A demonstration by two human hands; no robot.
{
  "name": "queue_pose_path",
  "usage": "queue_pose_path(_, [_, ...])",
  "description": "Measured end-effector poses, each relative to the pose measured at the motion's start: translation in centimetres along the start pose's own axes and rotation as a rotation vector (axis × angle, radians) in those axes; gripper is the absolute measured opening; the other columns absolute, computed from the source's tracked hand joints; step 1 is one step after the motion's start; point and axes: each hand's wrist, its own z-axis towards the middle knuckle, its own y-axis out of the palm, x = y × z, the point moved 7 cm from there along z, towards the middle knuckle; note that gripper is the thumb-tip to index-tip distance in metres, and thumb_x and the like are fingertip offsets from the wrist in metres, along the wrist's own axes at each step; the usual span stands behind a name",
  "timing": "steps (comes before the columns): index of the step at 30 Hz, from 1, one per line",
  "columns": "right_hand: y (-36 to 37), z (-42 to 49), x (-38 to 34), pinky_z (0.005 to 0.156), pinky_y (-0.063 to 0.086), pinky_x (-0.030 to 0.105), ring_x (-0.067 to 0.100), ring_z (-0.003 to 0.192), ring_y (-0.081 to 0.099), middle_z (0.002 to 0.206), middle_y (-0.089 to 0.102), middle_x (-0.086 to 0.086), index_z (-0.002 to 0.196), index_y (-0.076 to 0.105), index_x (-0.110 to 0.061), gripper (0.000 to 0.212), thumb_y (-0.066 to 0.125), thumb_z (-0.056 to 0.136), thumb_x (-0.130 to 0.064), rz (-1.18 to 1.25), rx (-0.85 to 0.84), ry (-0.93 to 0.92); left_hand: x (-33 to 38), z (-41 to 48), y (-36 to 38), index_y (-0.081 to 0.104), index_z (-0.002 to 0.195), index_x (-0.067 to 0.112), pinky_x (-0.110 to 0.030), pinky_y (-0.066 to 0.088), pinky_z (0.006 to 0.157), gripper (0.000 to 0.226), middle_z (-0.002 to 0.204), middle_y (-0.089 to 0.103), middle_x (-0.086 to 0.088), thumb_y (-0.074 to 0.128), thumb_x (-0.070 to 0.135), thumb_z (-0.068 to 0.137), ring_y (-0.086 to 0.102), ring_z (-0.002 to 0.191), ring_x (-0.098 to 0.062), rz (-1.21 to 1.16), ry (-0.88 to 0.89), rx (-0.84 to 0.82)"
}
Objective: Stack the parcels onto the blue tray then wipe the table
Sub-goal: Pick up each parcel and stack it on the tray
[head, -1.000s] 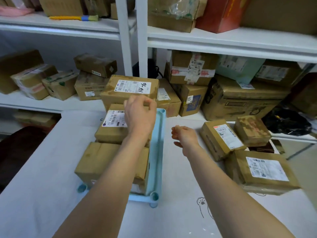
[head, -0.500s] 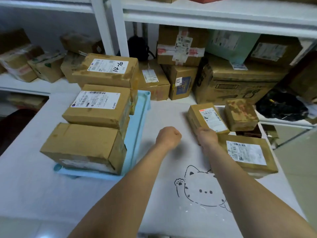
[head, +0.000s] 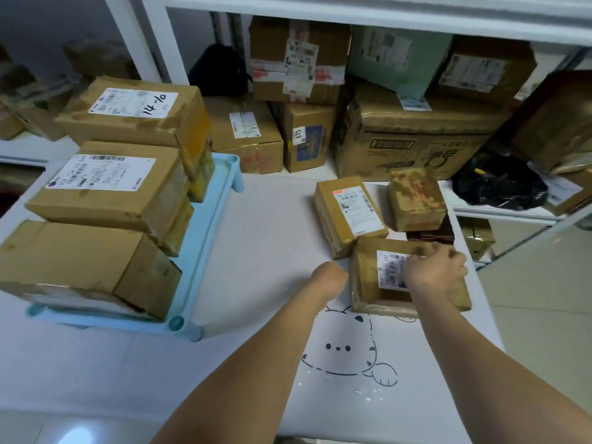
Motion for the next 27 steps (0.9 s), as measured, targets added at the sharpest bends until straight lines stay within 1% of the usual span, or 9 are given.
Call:
queue_pose_path(2, [0.1, 1.2, 2.1, 0.107, 0.031, 0.05, 0.036, 0.131, 0.034, 0.144, 0.033, 0.013, 0.134, 0.042, -0.013, 0.053, 0.056, 0.086, -0.029, -0.027, -0.067, 0.118, -0.3, 0.2, 0.9, 0.055, 0.084, 0.009, -0.024, 0.035, 0.06, 0.022, 0.087, 0.056, -0.01, 0.037, 0.007, 0.097, 0.051, 0.086, -0.025, -0.016, -0.041, -0.014])
queue_pose_path(4, [0.5, 1.9, 3.5, 0.108, 0.026, 0.051, 0.035, 0.134, 0.032, 0.146, 0.033, 0.014, 0.139, 0.034, -0.013, 0.06, 0.053, 0.087, -0.037, -0.036, -0.142, 0.231, -0.6, 0.2, 1.6, 0.045, 0.074, 0.015, -0.024, 0.031, 0.056, 0.024, 0.078, 0.045, -0.003, 0.038, 0.008, 0.095, 0.047, 0.082, -0.022, -0.032, -0.086, 0.004])
queue_pose_path(7, [0.9, 2.7, 4.7, 0.111, 0.024, 0.05, 0.033, 0.134, 0.033, 0.144, 0.037, 0.016, 0.141, 0.031, -0.01, 0.062, 0.05, 0.089, -0.038, -0.02, -0.221, 0.316, -0.5, -0.1, 2.7, 0.052, 0.096, 0.01, -0.027, 0.036, 0.074, 0.013, 0.102, 0.052, -0.007, 0.04, 0.013, 0.095, 0.048, 0.097, -0.02, -0.075, -0.068, -0.048])
queue_pose_path(10, [0.3, 3.0, 4.8, 0.108, 0.032, 0.045, 0.033, 0.128, 0.04, 0.138, 0.043, 0.016, 0.136, 0.039, -0.007, 0.06, 0.056, 0.087, -0.037, -0.025, -0.253, 0.316, -0.4, -0.3, 3.3, 0.057, 0.116, 0.004, -0.027, 0.035, 0.081, 0.028, 0.119, 0.057, -0.009, 0.039, 0.015, 0.098, 0.049, 0.102, -0.017, -0.131, -0.037, -0.097])
queue_pose_path(15, [-1.5, 3.0, 4.2, 0.098, 0.042, 0.047, 0.034, 0.115, 0.05, 0.122, 0.057, 0.013, 0.119, 0.056, -0.011, 0.051, 0.059, 0.078, -0.041, -0.003, -0.165, 0.172, -0.3, -1.3, 1.0, 0.057, 0.095, 0.013, -0.019, 0.034, 0.06, 0.014, 0.099, 0.054, -0.005, 0.044, 0.017, 0.096, 0.046, 0.091, -0.015, -0.143, 0.019, -0.057])
queue_pose_path(18, [-1.9, 2.4, 3.5, 0.082, 0.05, 0.04, 0.032, 0.097, 0.058, 0.101, 0.065, 0.01, 0.097, 0.065, -0.012, 0.046, 0.063, 0.071, -0.05, 0.079, -0.204, 0.125, 0.0, -2.2, -1.6, 0.06, 0.094, 0.012, -0.019, 0.035, 0.06, 0.015, 0.094, 0.058, -0.005, 0.051, 0.023, 0.095, 0.049, 0.087, -0.016, -0.168, 0.069, 0.009])
queue_pose_path(20, [-1.9, 1.9, 2.8, 0.075, 0.047, 0.036, 0.03, 0.09, 0.059, 0.095, 0.066, 0.009, 0.092, 0.066, -0.01, 0.044, 0.068, 0.071, -0.049, 0.151, -0.242, 0.123, 0.4, -3.0, -3.7, 0.064, 0.096, 0.011, -0.02, 0.036, 0.061, 0.02, 0.091, 0.062, -0.005, 0.055, 0.029, 0.093, 0.053, 0.085, -0.016, -0.212, 0.1, 0.061])
queue_pose_path(25, [-1.4, -0.1, 0.5, 0.076, 0.043, 0.037, 0.023, 0.083, 0.052, 0.09, 0.056, 0.007, 0.095, 0.053, -0.009, 0.04, 0.066, 0.079, -0.044, 0.257, -0.364, 0.128, 1.4, -4.6, -8.6, 0.067, 0.109, 0.01, -0.027, 0.037, 0.076, 0.036, 0.102, 0.066, -0.001, 0.055, 0.039, 0.092, 0.058, 0.093, -0.011, -0.36, 0.193, 0.208])
queue_pose_path(27, [-1.1, -0.9, -0.3, 0.078, 0.043, 0.038, 0.024, 0.086, 0.052, 0.094, 0.055, 0.008, 0.101, 0.054, -0.009, 0.039, 0.067, 0.08, -0.039, 0.335, -0.415, 0.15, 2.2, -5.4, -9.8, 0.066, 0.112, 0.013, -0.023, 0.036, 0.077, 0.033, 0.1, 0.065, 0.009, 0.053, 0.036, 0.093, 0.055, 0.091, 0.0, -0.396, 0.275, 0.195])
